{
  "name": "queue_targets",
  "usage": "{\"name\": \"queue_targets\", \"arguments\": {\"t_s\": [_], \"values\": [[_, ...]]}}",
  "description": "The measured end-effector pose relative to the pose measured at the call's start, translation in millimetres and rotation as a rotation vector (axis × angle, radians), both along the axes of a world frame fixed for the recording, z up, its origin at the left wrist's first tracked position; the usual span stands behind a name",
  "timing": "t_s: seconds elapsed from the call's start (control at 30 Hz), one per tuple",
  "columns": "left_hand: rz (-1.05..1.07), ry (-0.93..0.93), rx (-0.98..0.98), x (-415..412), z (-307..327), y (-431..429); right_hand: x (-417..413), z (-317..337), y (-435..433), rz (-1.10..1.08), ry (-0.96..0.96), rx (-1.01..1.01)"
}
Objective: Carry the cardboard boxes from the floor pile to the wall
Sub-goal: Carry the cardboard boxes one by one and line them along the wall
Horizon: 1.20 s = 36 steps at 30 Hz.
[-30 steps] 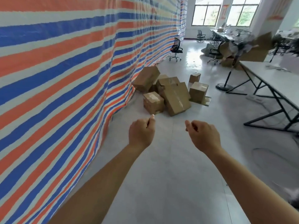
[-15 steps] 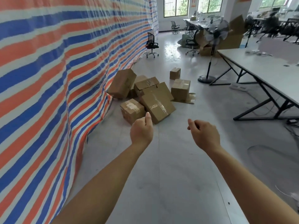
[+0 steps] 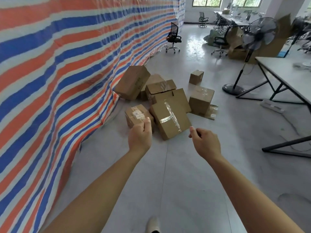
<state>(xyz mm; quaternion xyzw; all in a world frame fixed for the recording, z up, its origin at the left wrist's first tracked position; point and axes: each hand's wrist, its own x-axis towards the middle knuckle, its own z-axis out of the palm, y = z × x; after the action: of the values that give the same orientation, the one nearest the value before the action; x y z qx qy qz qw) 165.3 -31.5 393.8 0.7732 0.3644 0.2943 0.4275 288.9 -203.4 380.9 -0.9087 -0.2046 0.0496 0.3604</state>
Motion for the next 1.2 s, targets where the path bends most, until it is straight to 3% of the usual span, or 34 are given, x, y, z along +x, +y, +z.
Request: {"name": "queue_targets", "arguments": {"t_s": [0.27,0.53,0.83,0.97,1.2], "values": [[-0.071,-0.020,-0.003,210,30,92,190,17,67,-0.115,-0.012,-0.016],[-0.064,0.022,-0.085,414,-5,148,384,-25,104,-0.176,0.103,0.090],[0.123,0.052,-0.166,593,-30,212,610,-47,209,-0.122,0.418,0.289],[0.202,0.065,-0.235,635,-58,235,663,-62,265,-0.045,0.542,0.214],[0.293,0.171,-0.406,709,-128,324,758,-125,380,0.061,0.572,0.045]]}}
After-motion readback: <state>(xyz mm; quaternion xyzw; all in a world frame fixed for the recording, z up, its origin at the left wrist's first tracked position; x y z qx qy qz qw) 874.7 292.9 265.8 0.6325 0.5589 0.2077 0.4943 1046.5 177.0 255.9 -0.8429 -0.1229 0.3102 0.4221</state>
